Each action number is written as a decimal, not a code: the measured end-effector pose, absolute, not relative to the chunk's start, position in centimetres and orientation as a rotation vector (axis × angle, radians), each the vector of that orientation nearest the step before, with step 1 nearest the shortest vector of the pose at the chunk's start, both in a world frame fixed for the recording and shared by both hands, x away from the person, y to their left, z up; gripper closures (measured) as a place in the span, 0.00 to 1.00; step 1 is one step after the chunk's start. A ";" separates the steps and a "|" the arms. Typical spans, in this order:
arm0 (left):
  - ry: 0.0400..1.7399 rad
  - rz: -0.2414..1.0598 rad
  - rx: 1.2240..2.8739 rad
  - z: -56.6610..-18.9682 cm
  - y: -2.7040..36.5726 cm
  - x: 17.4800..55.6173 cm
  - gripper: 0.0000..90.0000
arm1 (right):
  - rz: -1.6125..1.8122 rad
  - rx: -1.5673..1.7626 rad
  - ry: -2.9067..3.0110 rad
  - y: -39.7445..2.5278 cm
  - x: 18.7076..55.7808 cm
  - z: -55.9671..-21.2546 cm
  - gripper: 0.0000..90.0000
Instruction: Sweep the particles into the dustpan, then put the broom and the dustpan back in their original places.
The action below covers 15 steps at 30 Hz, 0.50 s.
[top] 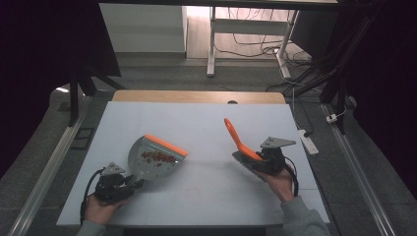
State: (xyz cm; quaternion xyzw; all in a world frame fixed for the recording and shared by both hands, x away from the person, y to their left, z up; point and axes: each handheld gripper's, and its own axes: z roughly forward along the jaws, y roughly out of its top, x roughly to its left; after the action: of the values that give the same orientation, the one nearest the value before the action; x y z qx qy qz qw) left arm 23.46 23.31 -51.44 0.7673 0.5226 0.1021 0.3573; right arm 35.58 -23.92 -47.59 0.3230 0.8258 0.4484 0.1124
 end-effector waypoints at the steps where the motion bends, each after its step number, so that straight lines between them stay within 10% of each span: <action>1: 1.358 0.270 1.980 -51.5 23.3 23.4 0.69 | 1.320 0.948 2.422 -23.9 35.5 -47.6 0.79; 15: 1.439 0.297 1.915 -51.5 23.7 23.3 0.69 | 1.378 1.039 2.407 -24.7 34.4 -47.5 0.79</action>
State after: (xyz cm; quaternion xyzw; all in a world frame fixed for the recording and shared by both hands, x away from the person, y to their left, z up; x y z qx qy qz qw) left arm 23.34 23.69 -51.51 0.7414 0.5570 0.1151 0.3561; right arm 34.40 -24.67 -47.47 0.3494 0.8094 0.4634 0.0896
